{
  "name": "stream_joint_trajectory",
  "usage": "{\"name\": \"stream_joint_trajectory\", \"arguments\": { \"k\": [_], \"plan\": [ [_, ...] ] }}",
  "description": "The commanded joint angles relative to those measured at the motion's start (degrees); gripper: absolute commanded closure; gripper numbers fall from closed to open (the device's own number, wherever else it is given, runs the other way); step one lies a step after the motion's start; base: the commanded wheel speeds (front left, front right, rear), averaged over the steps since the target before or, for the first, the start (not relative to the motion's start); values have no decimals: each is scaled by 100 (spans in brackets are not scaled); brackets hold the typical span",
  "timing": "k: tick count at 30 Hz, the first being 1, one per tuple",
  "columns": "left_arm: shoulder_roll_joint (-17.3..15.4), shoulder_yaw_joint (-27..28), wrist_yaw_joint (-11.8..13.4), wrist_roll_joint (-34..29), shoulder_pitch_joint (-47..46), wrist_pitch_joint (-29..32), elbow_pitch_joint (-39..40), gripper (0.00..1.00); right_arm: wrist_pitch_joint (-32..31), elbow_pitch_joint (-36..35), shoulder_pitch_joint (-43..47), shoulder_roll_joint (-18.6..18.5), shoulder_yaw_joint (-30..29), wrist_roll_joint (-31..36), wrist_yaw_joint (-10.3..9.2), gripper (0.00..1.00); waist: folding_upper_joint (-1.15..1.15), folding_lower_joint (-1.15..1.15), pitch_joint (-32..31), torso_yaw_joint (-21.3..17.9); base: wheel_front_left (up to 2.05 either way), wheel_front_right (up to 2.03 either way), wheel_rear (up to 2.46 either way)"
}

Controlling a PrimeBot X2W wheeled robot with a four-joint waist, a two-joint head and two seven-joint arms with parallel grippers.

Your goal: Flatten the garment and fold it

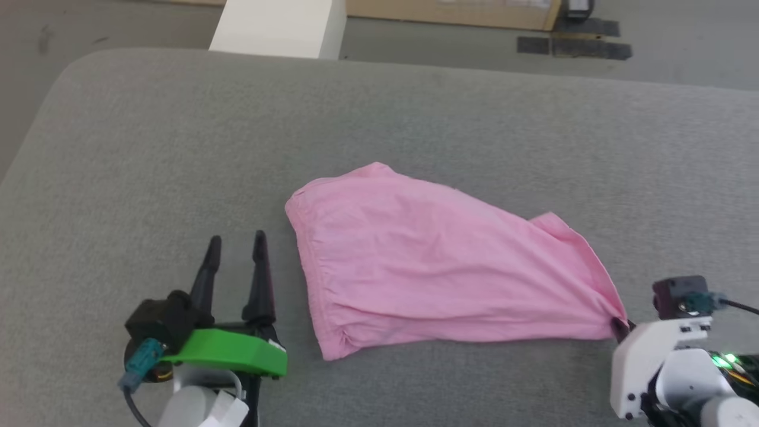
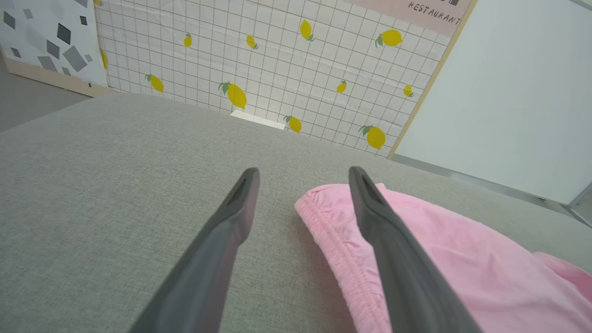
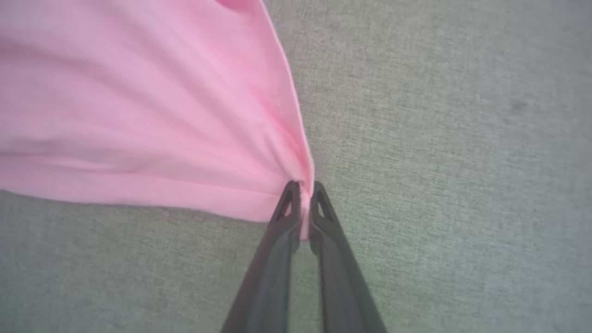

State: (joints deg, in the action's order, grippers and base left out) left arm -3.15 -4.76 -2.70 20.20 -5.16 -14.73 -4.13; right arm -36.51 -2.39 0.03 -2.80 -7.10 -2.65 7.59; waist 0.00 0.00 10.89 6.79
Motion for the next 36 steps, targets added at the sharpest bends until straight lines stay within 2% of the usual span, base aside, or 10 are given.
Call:
{"name": "stream_joint_trajectory", "arguments": {
  "k": [1,6,16,22,28,29,30,31,36],
  "plan": [
    [8,-69,-111,-15,80,-27,-64,0,85,-100,114,-8,-49,-75,-10,100,0,0,-245,-263,0,0,0],
    [-287,-381,-355,120,259,248,-157,0,451,-238,365,-8,-159,-418,-10,100,0,0,-339,-411,0,0,0],
    [-1147,-1457,-475,1023,703,2174,332,0,629,-158,554,-8,-130,-590,-10,100,0,0,-462,-496,0,0,0],
    [-1227,-1751,-472,1326,624,2952,322,0,654,-127,544,-8,-98,-655,-10,100,0,0,-389,-554,0,0,0],
    [-1215,-1813,-422,1418,554,3220,254,0,672,-86,514,-8,-41,-699,-10,100,0,0,-314,-644,0,0,0],
    [-1213,-1815,-422,1432,550,3221,255,18,676,-82,510,-8,-40,-701,-10,100,0,0,-307,-653,0,0,0],
    [-1213,-1819,-423,1441,546,3219,258,52,682,-77,506,-8,-41,-708,-10,100,0,0,-303,-660,0,0,0],
    [-1208,-1823,-424,1460,546,3217,261,100,685,-71,504,-8,-40,-714,-10,100,0,0,-300,-669,0,0,0],
    [-1235,-1855,-431,1523,557,3219,300,100,704,-42,488,-8,-21,-731,-10,100,0,0,-308,-689,0,0,0]
  ]
}}
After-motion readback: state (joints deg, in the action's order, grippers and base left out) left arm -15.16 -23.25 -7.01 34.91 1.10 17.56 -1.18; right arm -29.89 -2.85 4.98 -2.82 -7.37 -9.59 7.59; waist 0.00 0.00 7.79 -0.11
